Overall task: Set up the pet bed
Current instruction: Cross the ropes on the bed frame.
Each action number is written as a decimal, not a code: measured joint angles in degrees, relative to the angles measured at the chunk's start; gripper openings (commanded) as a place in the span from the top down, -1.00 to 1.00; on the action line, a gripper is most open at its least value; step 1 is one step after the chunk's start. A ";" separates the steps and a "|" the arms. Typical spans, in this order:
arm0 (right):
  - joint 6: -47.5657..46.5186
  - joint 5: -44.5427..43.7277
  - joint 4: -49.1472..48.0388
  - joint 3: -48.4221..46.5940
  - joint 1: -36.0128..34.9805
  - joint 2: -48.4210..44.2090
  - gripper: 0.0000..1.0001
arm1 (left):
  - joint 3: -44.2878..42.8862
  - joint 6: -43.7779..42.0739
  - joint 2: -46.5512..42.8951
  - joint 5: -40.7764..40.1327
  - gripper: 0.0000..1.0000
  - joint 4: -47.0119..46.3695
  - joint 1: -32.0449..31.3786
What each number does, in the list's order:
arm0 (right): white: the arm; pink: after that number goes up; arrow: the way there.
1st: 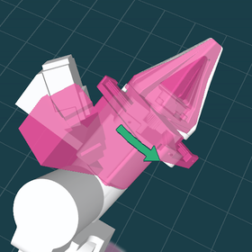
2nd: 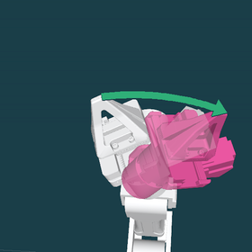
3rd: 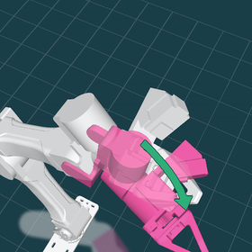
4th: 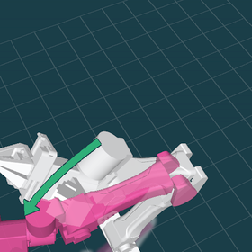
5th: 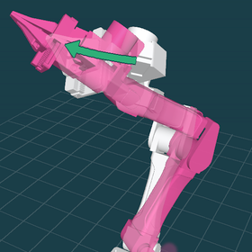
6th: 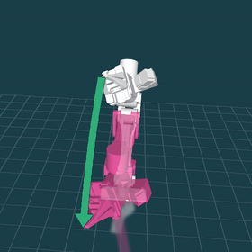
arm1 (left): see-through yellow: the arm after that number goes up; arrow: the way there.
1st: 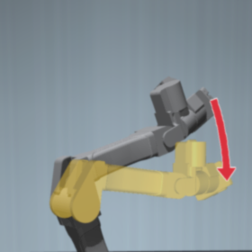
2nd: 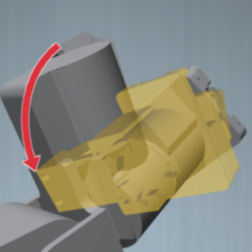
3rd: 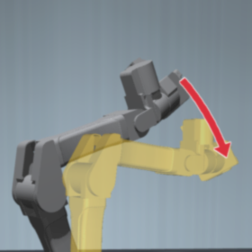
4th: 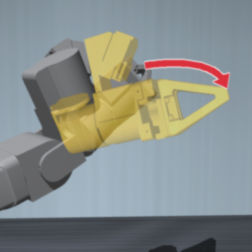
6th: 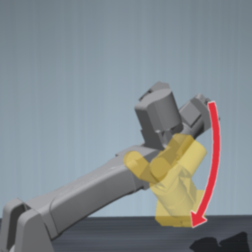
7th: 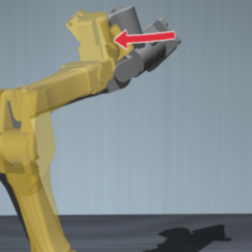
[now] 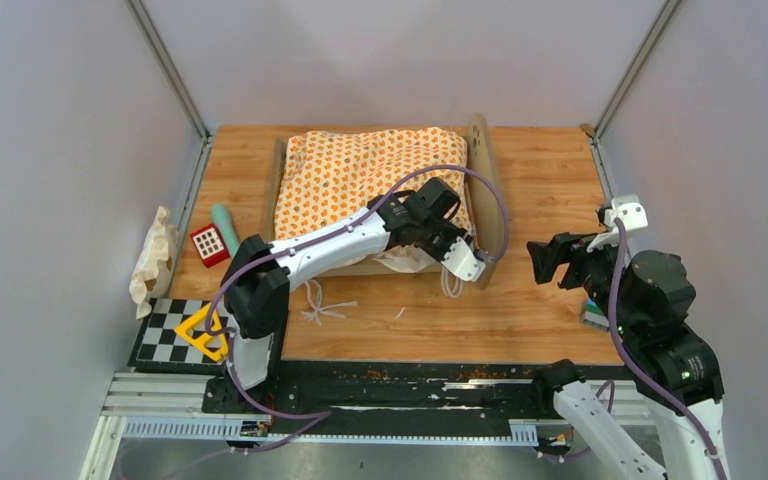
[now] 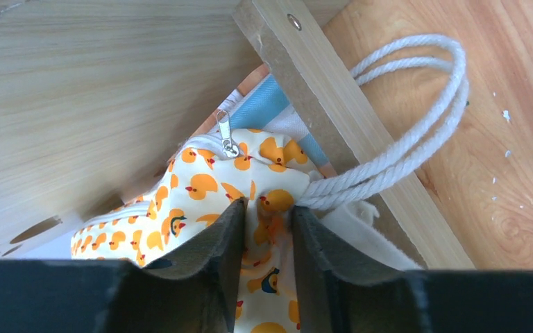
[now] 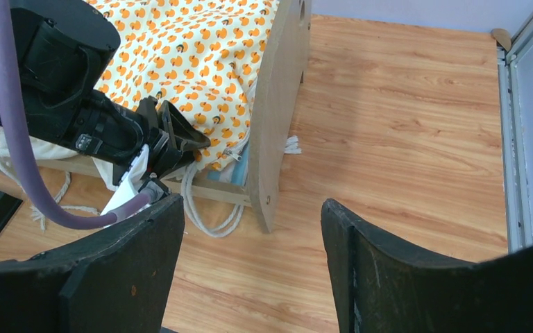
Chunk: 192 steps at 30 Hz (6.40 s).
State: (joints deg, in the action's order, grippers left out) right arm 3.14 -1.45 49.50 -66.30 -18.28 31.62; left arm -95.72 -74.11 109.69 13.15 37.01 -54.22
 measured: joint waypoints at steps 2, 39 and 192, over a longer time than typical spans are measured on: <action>0.20 0.02 0.04 0.59 0.00 -0.22 -0.44 | -0.39 0.70 0.39 -0.07 0.57 -0.20 0.00; 8.72 3.58 -25.42 16.20 -17.64 23.50 0.15 | 9.55 32.89 -12.90 18.34 1.00 -21.55 15.72; -21.42 -23.06 -37.77 5.31 -16.31 45.48 0.53 | 15.58 44.46 -15.23 18.91 1.00 -36.13 19.87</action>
State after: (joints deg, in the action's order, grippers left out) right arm -18.28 -24.51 11.73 -60.99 -34.59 77.10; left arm -80.14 -29.65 94.45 32.05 0.89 -34.35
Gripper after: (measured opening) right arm 0.231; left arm 0.007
